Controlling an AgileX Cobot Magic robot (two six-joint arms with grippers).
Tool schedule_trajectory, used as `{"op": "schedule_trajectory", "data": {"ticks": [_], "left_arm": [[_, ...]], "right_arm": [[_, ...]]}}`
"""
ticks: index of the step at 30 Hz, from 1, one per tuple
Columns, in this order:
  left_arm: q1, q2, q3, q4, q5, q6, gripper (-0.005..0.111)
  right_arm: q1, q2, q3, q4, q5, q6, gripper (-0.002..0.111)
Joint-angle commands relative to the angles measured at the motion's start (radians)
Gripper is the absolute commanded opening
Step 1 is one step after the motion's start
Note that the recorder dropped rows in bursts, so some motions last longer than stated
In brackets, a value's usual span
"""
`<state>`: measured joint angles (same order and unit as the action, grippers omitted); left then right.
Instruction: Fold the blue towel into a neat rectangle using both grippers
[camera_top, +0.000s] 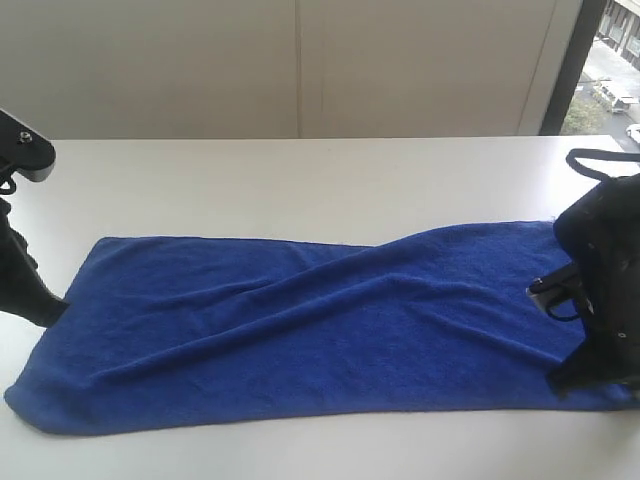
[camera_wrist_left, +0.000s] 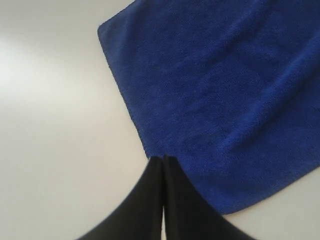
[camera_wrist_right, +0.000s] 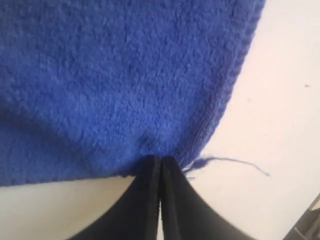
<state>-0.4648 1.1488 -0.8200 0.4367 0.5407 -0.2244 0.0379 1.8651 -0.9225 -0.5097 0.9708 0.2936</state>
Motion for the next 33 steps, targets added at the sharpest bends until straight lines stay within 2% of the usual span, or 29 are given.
{"op": "schedule_trajectory", "data": {"ticks": [1,7,15,19,33], "left_arm": [[0.001,-0.006,0.005,-0.008,0.007,-0.003,0.000],[0.001,-0.006,0.005,-0.010,0.007,-0.003,0.000],[0.001,-0.006,0.005,-0.012,0.002,-0.003,0.000],[0.001,-0.006,0.005,-0.012,-0.003,-0.003,0.000],[0.001,-0.006,0.005,-0.012,-0.003,-0.003,0.000]], "right_arm": [[-0.004,-0.001,0.006,-0.007,0.060,-0.004,0.000],[-0.004,-0.001,0.006,-0.032,0.083,-0.001,0.000],[0.002,-0.108,0.004,-0.014,-0.151,0.032,0.000],[0.002,-0.096,0.004,0.002,-0.199,0.032,0.000],[0.002,0.024,0.007,-0.022,-0.062,0.024,0.000]]}}
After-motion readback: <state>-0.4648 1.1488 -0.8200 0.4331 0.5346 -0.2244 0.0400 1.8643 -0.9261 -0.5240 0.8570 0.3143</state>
